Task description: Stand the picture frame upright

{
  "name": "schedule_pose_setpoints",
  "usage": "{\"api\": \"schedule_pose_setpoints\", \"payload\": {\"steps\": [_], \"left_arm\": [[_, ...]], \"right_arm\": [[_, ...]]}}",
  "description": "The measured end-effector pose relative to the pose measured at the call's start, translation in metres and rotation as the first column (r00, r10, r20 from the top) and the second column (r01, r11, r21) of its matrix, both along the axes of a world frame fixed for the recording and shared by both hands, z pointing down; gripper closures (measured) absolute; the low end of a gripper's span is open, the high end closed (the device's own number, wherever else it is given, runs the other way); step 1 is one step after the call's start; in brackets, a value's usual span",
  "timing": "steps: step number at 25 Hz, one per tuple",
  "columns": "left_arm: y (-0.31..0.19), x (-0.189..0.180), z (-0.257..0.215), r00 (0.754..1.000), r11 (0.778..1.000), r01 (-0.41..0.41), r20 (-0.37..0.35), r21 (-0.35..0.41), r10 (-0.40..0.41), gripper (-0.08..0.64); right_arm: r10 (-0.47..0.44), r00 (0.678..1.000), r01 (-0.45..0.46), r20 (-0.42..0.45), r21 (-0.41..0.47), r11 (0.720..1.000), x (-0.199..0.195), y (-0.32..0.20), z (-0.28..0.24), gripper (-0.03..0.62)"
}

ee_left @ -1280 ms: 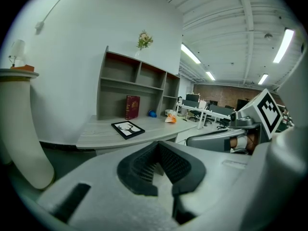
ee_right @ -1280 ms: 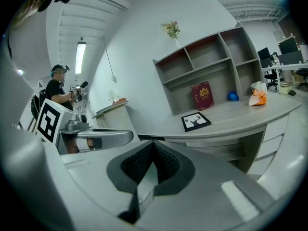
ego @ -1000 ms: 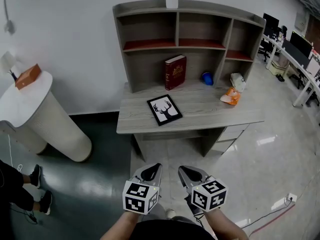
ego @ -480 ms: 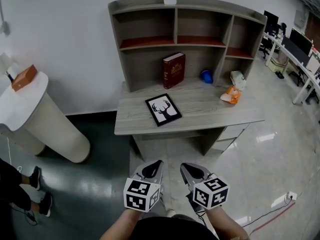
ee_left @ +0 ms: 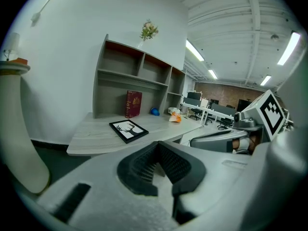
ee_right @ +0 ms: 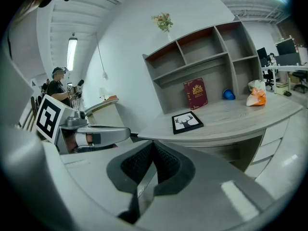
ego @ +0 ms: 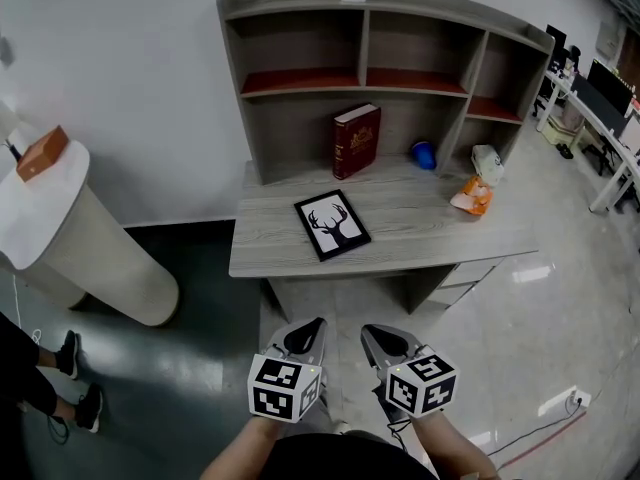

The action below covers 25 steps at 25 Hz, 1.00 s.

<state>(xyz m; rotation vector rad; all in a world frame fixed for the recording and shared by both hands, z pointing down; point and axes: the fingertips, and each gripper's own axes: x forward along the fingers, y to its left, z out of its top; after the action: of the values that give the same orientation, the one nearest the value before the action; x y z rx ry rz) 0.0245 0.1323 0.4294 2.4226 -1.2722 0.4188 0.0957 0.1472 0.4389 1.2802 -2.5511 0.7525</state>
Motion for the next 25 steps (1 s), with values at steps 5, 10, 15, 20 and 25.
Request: {"api": "schedule_pose_setpoints", "payload": {"steps": [5, 10, 15, 20, 25], "left_arm": [[-0.021, 0.000, 0.005, 1.000, 1.000, -0.009, -0.010, -0.014, 0.009, 0.565], [-0.042, -0.003, 0.011, 1.000, 0.999, -0.019, -0.004, -0.039, 0.019, 0.565], [-0.068, -0.009, 0.011, 0.999, 0.998, -0.035, -0.014, -0.057, 0.034, 0.565], [-0.094, -0.013, 0.013, 0.998, 0.996, -0.056, -0.013, -0.070, 0.056, 0.565], [-0.122, -0.021, 0.016, 0.998, 0.995, -0.066, -0.005, -0.079, 0.065, 0.565]], "right_arm": [[-0.002, 1.000, 0.002, -0.005, -0.017, 1.000, -0.003, -0.023, 0.005, 0.594], [-0.007, 1.000, 0.006, -0.010, -0.036, 0.999, -0.008, -0.046, 0.008, 0.594], [0.000, 1.000, 0.000, -0.016, -0.046, 0.999, -0.014, -0.073, 0.007, 0.594], [0.006, 1.000, -0.007, -0.027, -0.057, 0.998, -0.020, -0.100, 0.008, 0.594], [0.007, 0.999, -0.009, -0.035, -0.064, 0.998, -0.030, -0.129, 0.010, 0.594]]}}
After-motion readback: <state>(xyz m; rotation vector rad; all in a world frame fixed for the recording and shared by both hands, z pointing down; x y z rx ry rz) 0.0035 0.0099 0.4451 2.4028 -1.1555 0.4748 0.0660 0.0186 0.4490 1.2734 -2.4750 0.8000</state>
